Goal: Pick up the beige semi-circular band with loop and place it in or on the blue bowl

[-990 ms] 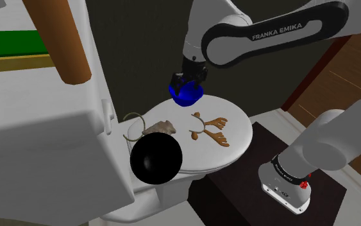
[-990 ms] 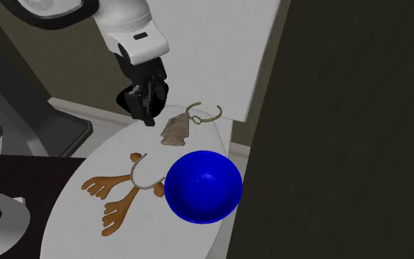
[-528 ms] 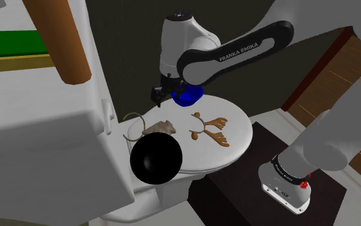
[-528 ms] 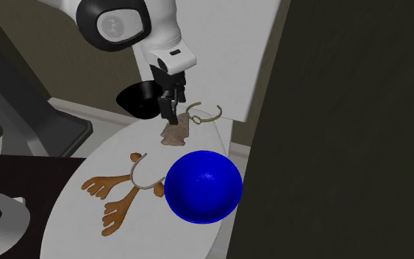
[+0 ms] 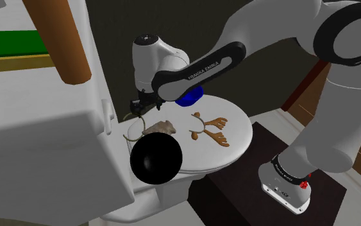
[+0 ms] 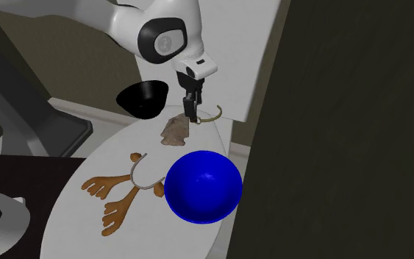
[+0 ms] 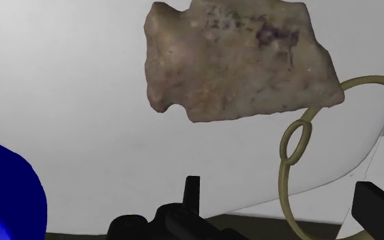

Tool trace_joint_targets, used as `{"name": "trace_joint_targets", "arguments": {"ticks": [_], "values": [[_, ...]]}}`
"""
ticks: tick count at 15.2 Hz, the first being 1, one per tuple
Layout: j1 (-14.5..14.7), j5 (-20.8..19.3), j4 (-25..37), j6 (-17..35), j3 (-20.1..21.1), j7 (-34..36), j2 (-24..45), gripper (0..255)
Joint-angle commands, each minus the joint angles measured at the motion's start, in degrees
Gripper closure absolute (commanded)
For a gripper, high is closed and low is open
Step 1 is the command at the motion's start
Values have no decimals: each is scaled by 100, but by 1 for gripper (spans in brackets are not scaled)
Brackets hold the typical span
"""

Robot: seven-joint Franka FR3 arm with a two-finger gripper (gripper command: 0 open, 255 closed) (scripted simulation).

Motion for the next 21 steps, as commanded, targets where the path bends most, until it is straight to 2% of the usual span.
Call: {"name": "trace_joint_targets", "arguments": {"ticks": [1, 2, 9, 17, 18, 21], "values": [[209, -252, 468, -10, -93, 194, 532, 0], [278, -306, 611, -28, -124, 238, 675, 0], [342, -494, 584, 331, -258, 351, 1025, 0], [347, -509, 584, 359, -270, 359, 1055, 0], [347, -509, 584, 359, -270, 359, 1055, 255], [347, -509, 584, 359, -270, 359, 1055, 255]]}}
